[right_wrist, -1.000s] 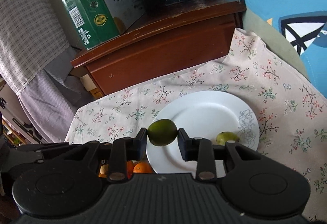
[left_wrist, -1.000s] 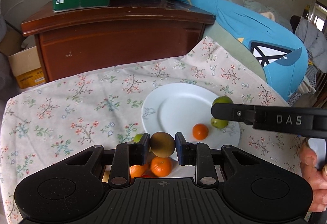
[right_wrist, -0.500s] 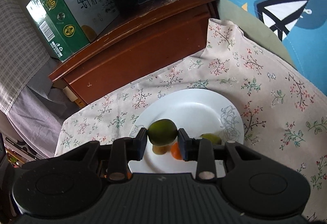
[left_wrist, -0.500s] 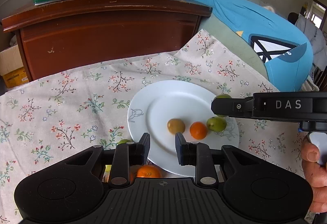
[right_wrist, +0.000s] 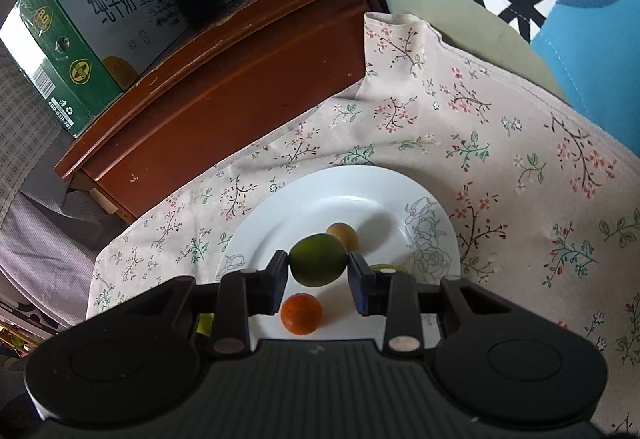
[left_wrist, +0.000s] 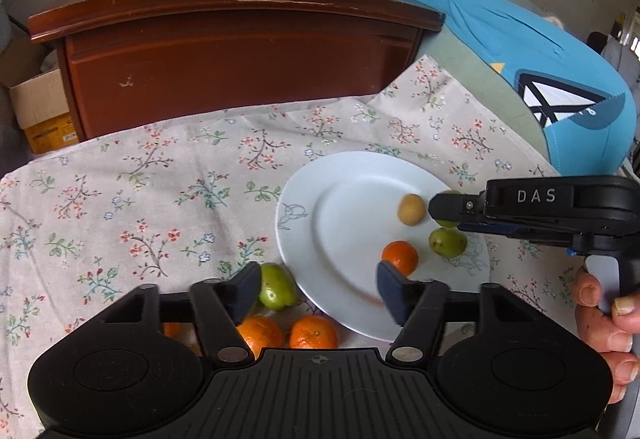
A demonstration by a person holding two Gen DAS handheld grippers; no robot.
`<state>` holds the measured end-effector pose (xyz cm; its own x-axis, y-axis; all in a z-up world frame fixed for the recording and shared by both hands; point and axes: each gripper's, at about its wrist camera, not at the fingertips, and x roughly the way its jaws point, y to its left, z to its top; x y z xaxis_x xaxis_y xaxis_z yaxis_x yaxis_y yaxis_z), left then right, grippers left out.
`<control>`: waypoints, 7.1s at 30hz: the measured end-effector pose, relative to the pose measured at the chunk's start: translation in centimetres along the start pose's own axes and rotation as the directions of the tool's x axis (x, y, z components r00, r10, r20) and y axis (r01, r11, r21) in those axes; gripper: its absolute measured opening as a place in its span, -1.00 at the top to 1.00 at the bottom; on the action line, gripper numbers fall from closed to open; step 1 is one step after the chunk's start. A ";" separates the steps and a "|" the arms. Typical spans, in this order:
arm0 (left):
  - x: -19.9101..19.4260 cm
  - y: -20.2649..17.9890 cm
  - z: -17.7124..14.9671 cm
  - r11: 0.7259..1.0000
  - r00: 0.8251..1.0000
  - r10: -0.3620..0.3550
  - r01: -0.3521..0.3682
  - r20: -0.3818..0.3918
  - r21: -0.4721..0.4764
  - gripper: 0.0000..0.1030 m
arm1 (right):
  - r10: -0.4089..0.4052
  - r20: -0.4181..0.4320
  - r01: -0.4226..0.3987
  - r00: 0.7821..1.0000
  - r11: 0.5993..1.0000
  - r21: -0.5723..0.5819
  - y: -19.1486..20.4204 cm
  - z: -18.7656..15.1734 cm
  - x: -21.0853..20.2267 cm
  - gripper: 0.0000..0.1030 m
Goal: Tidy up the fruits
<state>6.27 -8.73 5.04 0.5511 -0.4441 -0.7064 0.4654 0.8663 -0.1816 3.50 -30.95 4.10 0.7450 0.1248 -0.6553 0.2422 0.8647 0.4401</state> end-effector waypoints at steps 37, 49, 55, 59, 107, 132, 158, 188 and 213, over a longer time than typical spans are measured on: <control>-5.5 6.3 -2.0 0.973 0.988 0.147 -0.152 -0.039 -0.176 -0.58 | 0.112 -0.060 -0.120 0.992 0.981 -0.151 3.9 -3.5 -2.0 0.29; -5.9 5.6 -5.0 0.979 0.985 0.156 -0.164 -0.076 -0.119 -0.72 | 0.133 -0.107 -0.151 0.985 0.971 -0.184 5.2 -6.0 -2.5 0.30; -5.4 5.3 -6.3 0.983 0.985 0.154 -0.161 -0.083 -0.084 -0.72 | 0.143 -0.149 -0.172 0.978 0.964 -0.203 6.0 -7.7 -1.8 0.30; -5.4 5.2 -6.7 0.987 0.988 0.145 -0.149 -0.059 -0.067 -0.71 | 0.154 -0.160 -0.188 0.975 0.957 -0.221 6.6 -8.4 -1.1 0.30; -3.0 4.5 -6.6 0.990 0.991 0.130 -0.132 -0.034 -0.050 0.39 | 0.129 -0.133 -0.156 0.983 0.964 -0.217 7.3 -8.7 2.0 0.41; -5.9 1.3 -2.7 0.999 0.997 0.039 -0.037 0.073 -0.038 0.39 | 0.169 0.013 -0.163 0.986 0.967 -0.193 6.6 -4.2 -3.4 0.41; 0.5 -0.6 0.5 0.996 0.997 -0.076 0.076 -0.003 0.040 0.39 | 0.100 -0.036 -0.101 0.994 0.994 -0.029 1.1 0.0 -0.2 0.41; -1.2 0.1 2.1 1.000 0.999 0.009 -0.009 0.035 0.006 -0.52 | 0.091 -0.037 -0.091 0.995 0.996 -0.005 1.1 0.2 1.0 0.35; -6.5 6.7 0.0 0.983 0.988 0.154 -0.152 0.009 -0.104 -0.56 | 0.173 -0.106 -0.188 0.979 0.970 -0.157 4.8 -3.7 -1.0 0.35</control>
<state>5.84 -0.06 8.42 0.6223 -0.3080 -0.7196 0.3017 0.9427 -0.1425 1.58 -25.16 4.60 0.7055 0.3231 -0.6308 -0.0024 0.8911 0.4538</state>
